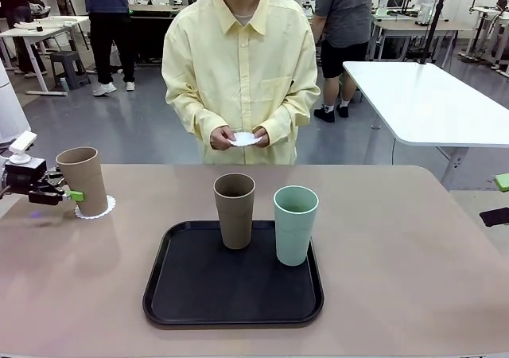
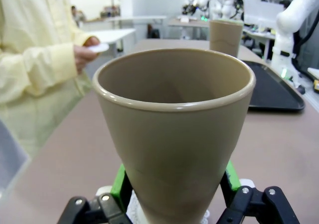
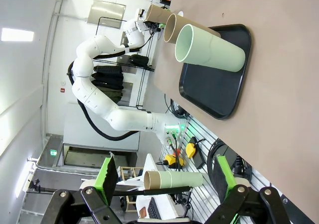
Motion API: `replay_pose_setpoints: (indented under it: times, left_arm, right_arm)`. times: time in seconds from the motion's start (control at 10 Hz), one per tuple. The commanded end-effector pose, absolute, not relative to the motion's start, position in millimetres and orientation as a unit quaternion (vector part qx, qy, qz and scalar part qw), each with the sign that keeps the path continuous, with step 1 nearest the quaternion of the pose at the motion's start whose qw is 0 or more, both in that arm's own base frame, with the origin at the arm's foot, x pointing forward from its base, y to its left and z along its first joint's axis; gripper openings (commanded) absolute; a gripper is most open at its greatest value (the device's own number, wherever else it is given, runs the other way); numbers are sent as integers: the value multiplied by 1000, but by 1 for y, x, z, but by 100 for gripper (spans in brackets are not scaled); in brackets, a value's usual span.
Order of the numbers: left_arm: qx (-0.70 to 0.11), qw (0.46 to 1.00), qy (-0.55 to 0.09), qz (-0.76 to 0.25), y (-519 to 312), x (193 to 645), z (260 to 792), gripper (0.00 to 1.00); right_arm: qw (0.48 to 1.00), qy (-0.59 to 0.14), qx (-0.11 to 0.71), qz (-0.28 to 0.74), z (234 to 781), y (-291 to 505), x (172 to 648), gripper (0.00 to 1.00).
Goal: Place coasters on the table and set cups on them.
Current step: Pick up one Reusable plastic cup and place it on a coaster set by the human.
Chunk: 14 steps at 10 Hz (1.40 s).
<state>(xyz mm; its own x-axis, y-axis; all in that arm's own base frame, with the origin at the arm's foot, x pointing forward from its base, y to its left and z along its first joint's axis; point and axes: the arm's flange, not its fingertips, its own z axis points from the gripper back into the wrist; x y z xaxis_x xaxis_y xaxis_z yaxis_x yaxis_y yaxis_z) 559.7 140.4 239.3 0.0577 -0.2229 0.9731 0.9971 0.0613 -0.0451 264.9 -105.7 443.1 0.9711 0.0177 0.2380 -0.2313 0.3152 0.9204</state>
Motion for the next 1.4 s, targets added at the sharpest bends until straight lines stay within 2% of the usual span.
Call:
replay_pose_setpoints:
  times: [0.0,0.5,0.8,1.2,1.3]
  left_arm:
    - [-433,572,-427,-550,144,559,235,100]
    - [-384,607,-378,-584,150,557,240,100]
    - [-321,635,-352,-608,158,551,262,100]
    - [-201,699,-295,-619,167,528,333,100]
    - [-183,694,-296,-630,166,519,360,100]
  right_arm:
    - [800,-95,586,82,443,-106,266,100]
    - [800,-95,586,82,443,-106,266,100]
    - [800,-95,586,82,443,-106,266,100]
    - [800,-95,586,82,443,-106,266,100]
    - [800,-95,586,82,443,-106,266,100]
